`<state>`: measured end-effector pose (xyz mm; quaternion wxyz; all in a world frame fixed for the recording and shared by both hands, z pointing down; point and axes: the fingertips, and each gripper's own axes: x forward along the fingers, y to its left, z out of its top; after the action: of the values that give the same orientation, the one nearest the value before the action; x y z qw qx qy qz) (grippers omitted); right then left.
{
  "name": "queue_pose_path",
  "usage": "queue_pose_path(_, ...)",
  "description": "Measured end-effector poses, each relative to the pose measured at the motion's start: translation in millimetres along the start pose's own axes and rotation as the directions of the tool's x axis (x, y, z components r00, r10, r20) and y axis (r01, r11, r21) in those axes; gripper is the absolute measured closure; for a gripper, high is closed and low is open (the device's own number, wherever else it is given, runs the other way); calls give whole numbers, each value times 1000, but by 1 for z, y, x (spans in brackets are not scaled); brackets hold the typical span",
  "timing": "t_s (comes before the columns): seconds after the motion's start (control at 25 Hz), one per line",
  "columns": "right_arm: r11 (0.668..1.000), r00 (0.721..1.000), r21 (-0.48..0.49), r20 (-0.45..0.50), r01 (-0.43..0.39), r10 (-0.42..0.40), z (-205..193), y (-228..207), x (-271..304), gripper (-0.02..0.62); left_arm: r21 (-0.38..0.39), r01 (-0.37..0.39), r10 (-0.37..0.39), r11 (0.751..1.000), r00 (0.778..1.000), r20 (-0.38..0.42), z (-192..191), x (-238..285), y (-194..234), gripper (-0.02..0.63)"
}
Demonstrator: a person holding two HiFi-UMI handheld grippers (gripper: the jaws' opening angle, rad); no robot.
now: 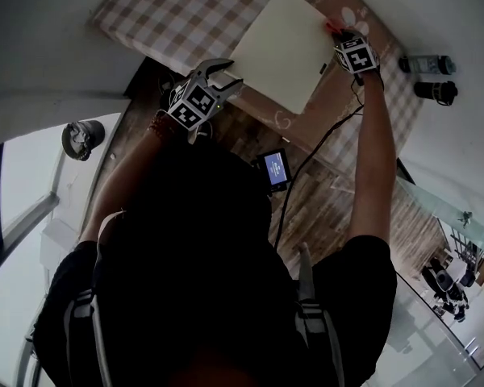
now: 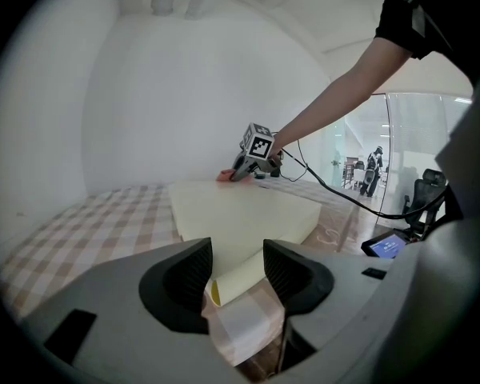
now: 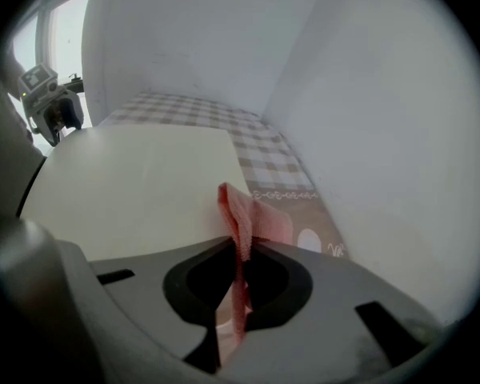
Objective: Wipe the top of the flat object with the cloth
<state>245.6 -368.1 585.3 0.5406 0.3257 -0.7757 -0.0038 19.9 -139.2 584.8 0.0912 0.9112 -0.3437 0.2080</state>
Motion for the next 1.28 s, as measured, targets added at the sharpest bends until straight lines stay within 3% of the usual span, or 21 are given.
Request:
queue_pose_path(0.2, 1000, 1000, -2, 1, -15, 15, -16, 6, -5, 578, -5, -5, 5, 1000, 1000, -3, 0, 9, -16, 399)
queue_pose_path(1.28, 995, 987, -6, 129, -97, 97, -16, 88, -37, 578, -15, 9, -9, 1000, 1000, -4, -1, 7, -16, 390)
